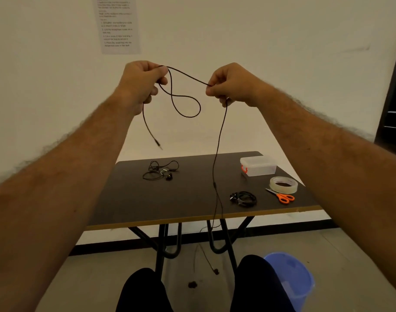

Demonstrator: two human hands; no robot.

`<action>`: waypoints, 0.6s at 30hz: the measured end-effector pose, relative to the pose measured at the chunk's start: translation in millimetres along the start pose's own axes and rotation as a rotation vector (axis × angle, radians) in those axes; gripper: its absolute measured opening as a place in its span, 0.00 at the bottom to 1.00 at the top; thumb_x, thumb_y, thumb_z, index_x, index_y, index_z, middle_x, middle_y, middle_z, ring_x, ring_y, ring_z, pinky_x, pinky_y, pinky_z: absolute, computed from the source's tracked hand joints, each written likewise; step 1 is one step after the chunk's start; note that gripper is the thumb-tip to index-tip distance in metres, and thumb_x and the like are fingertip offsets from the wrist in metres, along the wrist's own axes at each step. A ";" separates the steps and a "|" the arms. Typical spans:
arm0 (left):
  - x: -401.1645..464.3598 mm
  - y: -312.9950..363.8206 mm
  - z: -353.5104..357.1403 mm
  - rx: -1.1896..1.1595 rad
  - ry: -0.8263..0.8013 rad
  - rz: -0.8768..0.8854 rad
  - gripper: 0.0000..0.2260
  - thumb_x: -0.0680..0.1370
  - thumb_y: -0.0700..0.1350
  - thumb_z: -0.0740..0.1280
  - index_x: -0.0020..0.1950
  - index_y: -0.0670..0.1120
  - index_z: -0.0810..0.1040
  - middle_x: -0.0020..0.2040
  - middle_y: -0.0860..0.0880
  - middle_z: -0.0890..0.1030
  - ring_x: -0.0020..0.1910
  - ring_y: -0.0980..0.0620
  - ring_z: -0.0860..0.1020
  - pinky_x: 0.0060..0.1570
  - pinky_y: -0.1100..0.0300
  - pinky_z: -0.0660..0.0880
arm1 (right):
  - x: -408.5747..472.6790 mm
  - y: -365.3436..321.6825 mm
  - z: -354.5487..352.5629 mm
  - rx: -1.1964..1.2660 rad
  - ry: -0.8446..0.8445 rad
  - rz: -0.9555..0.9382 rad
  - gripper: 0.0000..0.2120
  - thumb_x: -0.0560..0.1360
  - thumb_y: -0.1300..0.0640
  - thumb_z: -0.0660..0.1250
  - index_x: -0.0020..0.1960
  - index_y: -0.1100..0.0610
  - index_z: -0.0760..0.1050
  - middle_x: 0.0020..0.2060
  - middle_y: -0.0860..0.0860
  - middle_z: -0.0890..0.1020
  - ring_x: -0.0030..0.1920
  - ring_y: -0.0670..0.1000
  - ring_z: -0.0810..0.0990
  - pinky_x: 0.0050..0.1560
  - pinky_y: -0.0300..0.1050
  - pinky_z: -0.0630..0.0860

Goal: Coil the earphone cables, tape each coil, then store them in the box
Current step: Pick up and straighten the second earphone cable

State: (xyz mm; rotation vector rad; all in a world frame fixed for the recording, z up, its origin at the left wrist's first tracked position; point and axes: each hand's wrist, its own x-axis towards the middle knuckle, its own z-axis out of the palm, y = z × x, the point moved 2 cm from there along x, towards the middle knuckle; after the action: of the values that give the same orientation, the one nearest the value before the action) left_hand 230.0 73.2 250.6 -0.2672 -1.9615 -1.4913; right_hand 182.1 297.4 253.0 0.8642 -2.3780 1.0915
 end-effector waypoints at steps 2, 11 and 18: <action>-1.6 1.3 0.1 0.006 -0.002 0.006 0.05 0.79 0.46 0.69 0.43 0.48 0.78 0.36 0.53 0.80 0.23 0.58 0.66 0.22 0.65 0.59 | -2.3 1.5 0.9 0.068 -0.017 0.021 0.03 0.76 0.62 0.69 0.49 0.60 0.78 0.32 0.53 0.78 0.27 0.47 0.79 0.40 0.47 0.82; -10.1 8.1 24.5 0.071 -0.137 0.041 0.13 0.78 0.56 0.69 0.53 0.46 0.79 0.45 0.52 0.83 0.27 0.57 0.67 0.23 0.66 0.62 | -4.6 -18.9 11.8 0.377 -0.190 0.049 0.17 0.77 0.60 0.70 0.64 0.59 0.72 0.37 0.53 0.77 0.32 0.48 0.75 0.46 0.52 0.84; -7.2 10.5 21.9 0.014 -0.125 0.005 0.08 0.81 0.48 0.64 0.49 0.46 0.80 0.38 0.51 0.72 0.23 0.58 0.61 0.21 0.66 0.56 | -1.1 -5.7 13.1 0.067 -0.132 0.115 0.22 0.71 0.53 0.77 0.61 0.55 0.74 0.47 0.52 0.82 0.44 0.49 0.84 0.49 0.50 0.82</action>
State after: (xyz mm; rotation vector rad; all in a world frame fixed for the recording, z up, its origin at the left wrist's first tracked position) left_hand 232.9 98.4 251.5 -0.3671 -2.0666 -1.4888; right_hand 185.7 284.7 247.2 0.8560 -2.5393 1.1992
